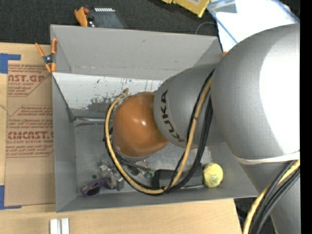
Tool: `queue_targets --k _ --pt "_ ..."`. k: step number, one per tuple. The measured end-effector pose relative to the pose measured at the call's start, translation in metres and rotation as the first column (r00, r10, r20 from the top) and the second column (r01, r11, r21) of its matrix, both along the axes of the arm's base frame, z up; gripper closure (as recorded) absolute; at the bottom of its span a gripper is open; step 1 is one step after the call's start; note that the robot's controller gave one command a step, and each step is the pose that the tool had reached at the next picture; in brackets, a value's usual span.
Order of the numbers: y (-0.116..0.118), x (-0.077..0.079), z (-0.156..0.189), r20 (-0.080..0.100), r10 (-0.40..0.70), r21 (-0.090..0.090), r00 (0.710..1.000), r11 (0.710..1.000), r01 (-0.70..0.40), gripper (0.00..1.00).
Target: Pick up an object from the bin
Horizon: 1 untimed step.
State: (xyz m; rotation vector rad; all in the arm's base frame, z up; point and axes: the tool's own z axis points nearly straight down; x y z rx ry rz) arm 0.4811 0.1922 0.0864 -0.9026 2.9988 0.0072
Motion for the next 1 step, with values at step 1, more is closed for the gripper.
queue_targets --k 1 --pt "0.0003 0.0006 0.0156 0.0 0.001 0.0 1.0 1.0 -0.001 1.0"
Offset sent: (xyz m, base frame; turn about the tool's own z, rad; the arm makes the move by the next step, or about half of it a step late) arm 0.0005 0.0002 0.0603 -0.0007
